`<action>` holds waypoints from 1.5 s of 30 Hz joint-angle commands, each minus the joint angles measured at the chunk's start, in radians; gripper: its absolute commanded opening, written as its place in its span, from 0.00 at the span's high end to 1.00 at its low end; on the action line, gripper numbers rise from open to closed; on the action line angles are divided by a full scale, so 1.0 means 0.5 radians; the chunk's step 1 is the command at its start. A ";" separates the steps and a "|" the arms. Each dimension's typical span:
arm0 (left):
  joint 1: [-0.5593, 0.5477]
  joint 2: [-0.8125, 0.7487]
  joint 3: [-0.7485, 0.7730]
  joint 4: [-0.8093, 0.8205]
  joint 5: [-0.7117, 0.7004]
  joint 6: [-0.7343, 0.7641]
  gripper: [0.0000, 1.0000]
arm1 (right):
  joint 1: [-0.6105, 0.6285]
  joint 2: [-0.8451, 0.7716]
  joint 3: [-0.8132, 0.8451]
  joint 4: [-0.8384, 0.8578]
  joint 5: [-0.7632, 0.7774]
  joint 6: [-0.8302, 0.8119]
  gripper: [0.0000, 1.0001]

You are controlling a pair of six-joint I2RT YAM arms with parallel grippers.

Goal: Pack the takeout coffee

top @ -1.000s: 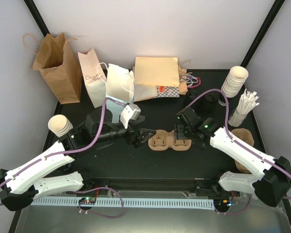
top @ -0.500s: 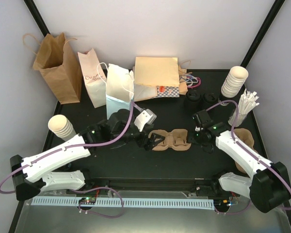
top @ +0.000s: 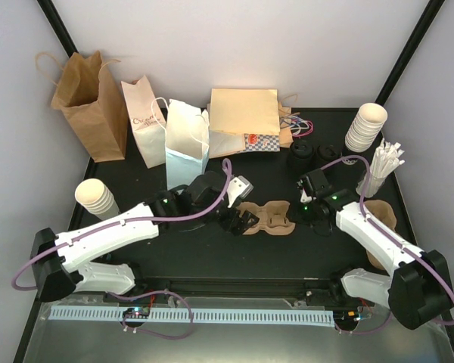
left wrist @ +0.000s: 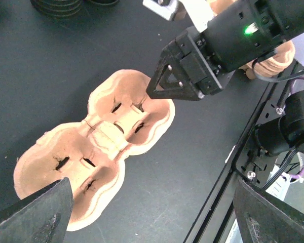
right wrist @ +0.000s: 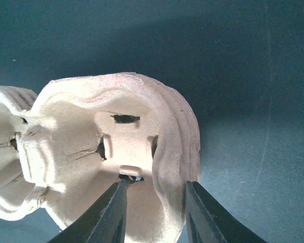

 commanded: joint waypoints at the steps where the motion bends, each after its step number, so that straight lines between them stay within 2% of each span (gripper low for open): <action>1: -0.018 0.068 0.093 -0.043 0.021 0.004 0.12 | -0.017 -0.065 0.079 -0.002 -0.117 -0.015 0.65; 9: -0.019 0.217 0.096 0.045 0.118 0.068 0.18 | -0.068 -0.113 0.073 0.061 -0.364 -0.009 0.68; 14: -0.019 0.250 0.095 0.092 0.134 0.088 0.22 | -0.102 -0.108 0.057 0.106 -0.480 0.014 0.77; 20: -0.023 0.265 -0.006 0.261 0.198 0.182 0.24 | -0.126 -0.157 0.058 0.172 -0.627 0.049 0.78; 25: -0.069 0.348 -0.072 0.403 0.208 0.408 0.26 | -0.126 -0.154 0.058 0.201 -0.699 0.074 0.77; 35: -0.236 0.527 -0.038 0.390 -0.109 0.803 0.22 | -0.129 -0.141 0.079 0.204 -0.718 0.078 0.77; 41: -0.265 0.694 0.011 0.357 -0.341 0.865 0.23 | -0.129 -0.141 0.080 0.198 -0.723 0.075 0.77; 45: -0.267 0.822 0.075 0.350 -0.460 0.840 0.30 | -0.128 -0.141 0.086 0.185 -0.709 0.060 0.77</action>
